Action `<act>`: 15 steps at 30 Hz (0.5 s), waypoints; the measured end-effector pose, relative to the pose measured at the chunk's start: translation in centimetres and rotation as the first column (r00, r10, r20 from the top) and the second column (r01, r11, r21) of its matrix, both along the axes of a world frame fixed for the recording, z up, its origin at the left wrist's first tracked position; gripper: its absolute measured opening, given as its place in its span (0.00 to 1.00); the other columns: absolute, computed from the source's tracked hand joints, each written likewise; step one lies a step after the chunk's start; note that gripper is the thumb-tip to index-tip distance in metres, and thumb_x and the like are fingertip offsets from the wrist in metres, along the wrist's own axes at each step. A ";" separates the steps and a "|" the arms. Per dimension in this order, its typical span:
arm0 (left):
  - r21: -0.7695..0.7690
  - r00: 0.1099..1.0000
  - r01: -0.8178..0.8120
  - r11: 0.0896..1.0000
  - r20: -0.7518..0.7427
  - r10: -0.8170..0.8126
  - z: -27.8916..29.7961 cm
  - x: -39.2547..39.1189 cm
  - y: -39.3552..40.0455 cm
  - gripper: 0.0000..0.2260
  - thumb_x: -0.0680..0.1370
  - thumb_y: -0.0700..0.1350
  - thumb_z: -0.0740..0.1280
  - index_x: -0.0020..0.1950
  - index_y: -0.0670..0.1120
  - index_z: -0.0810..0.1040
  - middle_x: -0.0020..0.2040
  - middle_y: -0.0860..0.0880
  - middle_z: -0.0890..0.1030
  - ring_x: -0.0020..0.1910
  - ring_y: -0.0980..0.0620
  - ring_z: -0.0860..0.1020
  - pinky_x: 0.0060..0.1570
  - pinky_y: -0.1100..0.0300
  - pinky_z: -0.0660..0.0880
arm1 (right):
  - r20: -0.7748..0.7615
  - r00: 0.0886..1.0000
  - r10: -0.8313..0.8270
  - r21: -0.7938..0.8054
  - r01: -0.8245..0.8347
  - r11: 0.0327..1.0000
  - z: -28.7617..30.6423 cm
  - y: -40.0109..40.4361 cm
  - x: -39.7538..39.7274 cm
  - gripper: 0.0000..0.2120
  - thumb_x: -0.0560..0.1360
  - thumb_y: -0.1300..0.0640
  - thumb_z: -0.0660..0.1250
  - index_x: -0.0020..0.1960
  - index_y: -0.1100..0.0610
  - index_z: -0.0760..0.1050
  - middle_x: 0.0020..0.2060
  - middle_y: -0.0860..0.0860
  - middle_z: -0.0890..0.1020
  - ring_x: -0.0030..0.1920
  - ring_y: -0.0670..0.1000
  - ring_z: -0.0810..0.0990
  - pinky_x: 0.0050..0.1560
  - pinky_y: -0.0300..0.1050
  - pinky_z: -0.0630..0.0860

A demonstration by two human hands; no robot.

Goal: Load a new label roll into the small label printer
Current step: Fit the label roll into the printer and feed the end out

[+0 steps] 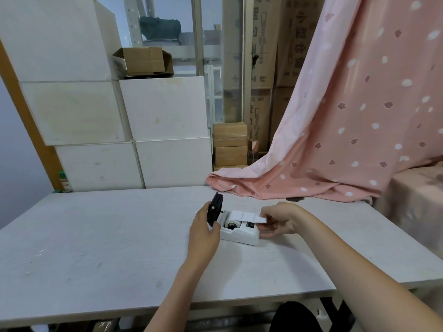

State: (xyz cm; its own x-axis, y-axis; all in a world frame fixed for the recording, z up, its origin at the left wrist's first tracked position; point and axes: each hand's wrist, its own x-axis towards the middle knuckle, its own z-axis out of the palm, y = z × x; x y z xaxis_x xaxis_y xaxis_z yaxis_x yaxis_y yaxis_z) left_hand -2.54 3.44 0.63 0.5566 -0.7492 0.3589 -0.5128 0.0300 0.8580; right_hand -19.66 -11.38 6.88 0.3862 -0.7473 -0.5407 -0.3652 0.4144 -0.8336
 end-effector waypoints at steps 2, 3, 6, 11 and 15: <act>0.006 0.999 0.003 1.000 0.032 -0.003 0.1 0.0 0.1 0.27 0.79 0.37 0.62 0.76 0.52 0.65 0.69 0.54 0.72 0.70 0.53 0.71 0.67 0.60 0.67 | 0.009 1.000 -0.003 0.004 0.003 1.000 -0.2 0.2 -0.5 0.02 0.80 0.70 0.62 0.52 0.67 0.71 0.43 0.63 0.79 0.39 0.60 0.83 0.52 0.68 0.82; 0.009 0.999 0.003 1.000 0.046 -0.004 0.1 0.0 0.2 0.27 0.79 0.37 0.62 0.76 0.52 0.65 0.70 0.54 0.72 0.70 0.54 0.70 0.65 0.62 0.66 | 0.013 1.000 -0.008 0.003 0.008 1.000 -0.2 0.2 -0.7 0.01 0.80 0.70 0.62 0.52 0.67 0.71 0.43 0.64 0.80 0.39 0.61 0.83 0.54 0.68 0.81; 0.022 0.998 0.008 1.000 0.069 -0.009 -0.2 0.3 0.2 0.27 0.79 0.37 0.62 0.77 0.53 0.64 0.72 0.54 0.71 0.70 0.54 0.70 0.66 0.61 0.66 | 0.031 0.999 -0.024 -0.004 0.024 1.000 -0.3 0.0 -1.2 0.06 0.80 0.71 0.61 0.56 0.69 0.71 0.50 0.67 0.80 0.40 0.64 0.85 0.55 0.68 0.81; 0.021 0.995 0.055 0.998 0.077 -0.057 -0.5 0.1 0.2 0.29 0.78 0.36 0.62 0.77 0.56 0.63 0.70 0.56 0.71 0.67 0.58 0.72 0.69 0.58 0.69 | 0.024 0.999 -0.048 -0.030 0.049 0.998 -0.3 0.3 -1.4 0.09 0.79 0.71 0.61 0.60 0.70 0.70 0.57 0.69 0.82 0.41 0.65 0.86 0.53 0.65 0.83; 0.025 0.984 0.096 0.995 0.149 -0.098 -0.5 -0.2 0.1 0.29 0.77 0.35 0.64 0.74 0.56 0.66 0.68 0.58 0.71 0.63 0.69 0.70 0.62 0.74 0.67 | 0.028 0.998 -0.056 -0.043 0.058 0.997 -0.3 0.5 -1.5 0.07 0.79 0.72 0.60 0.57 0.71 0.71 0.55 0.71 0.82 0.47 0.68 0.85 0.58 0.65 0.81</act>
State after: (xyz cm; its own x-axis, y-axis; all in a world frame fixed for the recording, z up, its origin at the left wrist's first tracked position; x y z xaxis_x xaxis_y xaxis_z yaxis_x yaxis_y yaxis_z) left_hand -2.78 3.57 0.13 0.4217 -0.8040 0.4193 -0.6314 0.0715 0.7721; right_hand -21.11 -10.92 6.54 0.3563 -0.7912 -0.4970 -0.3191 0.3969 -0.8606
